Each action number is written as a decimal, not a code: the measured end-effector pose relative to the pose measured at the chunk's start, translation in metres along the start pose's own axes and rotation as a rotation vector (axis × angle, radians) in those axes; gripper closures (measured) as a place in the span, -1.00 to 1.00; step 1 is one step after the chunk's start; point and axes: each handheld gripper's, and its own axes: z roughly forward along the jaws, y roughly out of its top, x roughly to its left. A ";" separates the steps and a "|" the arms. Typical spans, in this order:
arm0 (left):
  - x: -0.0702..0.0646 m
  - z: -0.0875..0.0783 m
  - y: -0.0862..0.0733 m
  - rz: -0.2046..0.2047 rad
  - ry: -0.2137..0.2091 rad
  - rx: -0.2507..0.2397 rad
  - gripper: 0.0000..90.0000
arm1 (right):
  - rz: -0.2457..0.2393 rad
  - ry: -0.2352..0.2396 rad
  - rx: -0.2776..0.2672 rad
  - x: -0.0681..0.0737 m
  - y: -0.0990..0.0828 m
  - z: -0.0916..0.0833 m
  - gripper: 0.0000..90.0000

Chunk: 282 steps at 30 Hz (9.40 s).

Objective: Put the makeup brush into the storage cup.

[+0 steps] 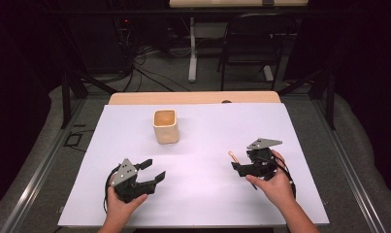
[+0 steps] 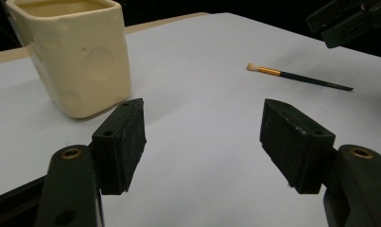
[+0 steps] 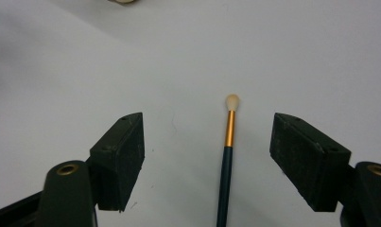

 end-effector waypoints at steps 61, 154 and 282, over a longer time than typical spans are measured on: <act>0.001 -0.001 0.000 -0.013 -0.002 0.011 -0.29 | 0.018 -0.033 0.359 -0.018 0.021 0.019 -0.14; 0.003 -0.001 0.000 -0.011 0.004 0.013 -0.28 | 0.018 0.002 0.658 -0.015 0.016 0.055 0.73; 0.004 0.000 -0.001 -0.019 0.004 0.018 -0.28 | -0.028 0.158 0.273 0.014 0.031 0.018 0.86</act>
